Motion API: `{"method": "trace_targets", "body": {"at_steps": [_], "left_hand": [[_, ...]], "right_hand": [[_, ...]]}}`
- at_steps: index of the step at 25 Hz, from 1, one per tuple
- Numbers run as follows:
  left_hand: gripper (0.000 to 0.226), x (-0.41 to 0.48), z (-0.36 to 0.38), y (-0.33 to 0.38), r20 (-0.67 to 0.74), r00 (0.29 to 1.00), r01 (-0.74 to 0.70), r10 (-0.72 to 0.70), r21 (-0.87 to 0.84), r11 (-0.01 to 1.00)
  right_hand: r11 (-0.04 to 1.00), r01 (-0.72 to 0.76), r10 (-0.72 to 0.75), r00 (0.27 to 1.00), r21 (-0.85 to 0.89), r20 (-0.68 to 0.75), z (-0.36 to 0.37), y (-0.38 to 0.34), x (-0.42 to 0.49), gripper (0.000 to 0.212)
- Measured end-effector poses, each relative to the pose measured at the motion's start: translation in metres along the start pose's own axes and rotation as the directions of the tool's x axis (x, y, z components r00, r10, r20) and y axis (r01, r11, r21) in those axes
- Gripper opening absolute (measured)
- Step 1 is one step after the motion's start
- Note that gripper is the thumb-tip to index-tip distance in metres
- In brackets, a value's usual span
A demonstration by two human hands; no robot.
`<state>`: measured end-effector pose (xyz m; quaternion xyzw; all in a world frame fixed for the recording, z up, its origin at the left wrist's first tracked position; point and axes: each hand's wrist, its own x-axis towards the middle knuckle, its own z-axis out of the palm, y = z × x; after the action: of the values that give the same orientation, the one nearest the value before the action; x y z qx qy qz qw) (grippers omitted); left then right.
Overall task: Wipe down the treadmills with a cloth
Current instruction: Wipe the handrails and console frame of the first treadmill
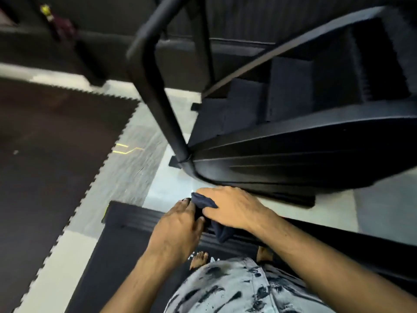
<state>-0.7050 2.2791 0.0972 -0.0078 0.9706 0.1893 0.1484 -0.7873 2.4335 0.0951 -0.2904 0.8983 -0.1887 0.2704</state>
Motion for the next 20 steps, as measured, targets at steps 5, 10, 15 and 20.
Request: {"method": "trace_targets", "body": {"at_steps": [5, 10, 15, 20], "left_hand": [[0.053, -0.015, 0.025, 0.02, -0.209, 0.969, 0.137, -0.133, 0.003, 0.991], [0.068, -0.022, 0.037, 0.019, -0.193, 0.952, 0.231, -0.239, -0.063, 0.971], [0.072, -0.018, 0.035, 0.002, -0.163, 0.96, 0.229, -0.229, -0.02, 0.973], [0.067, -0.012, 0.039, -0.008, -0.147, 0.965, 0.212, -0.217, -0.052, 0.976]], "right_hand": [[0.984, 0.169, -0.162, 0.98, -0.055, 0.112, 0.007, 0.013, 0.02, 0.065], [0.973, 0.088, -0.151, 0.942, 0.213, 0.3, 0.013, 0.017, 0.074, 0.059], [0.985, 0.154, -0.164, 0.977, 0.08, 0.136, 0.027, 0.004, 0.054, 0.051], [0.973, -0.155, 0.068, 0.903, 0.173, 0.424, 0.023, 0.019, 0.104, 0.044]]}}
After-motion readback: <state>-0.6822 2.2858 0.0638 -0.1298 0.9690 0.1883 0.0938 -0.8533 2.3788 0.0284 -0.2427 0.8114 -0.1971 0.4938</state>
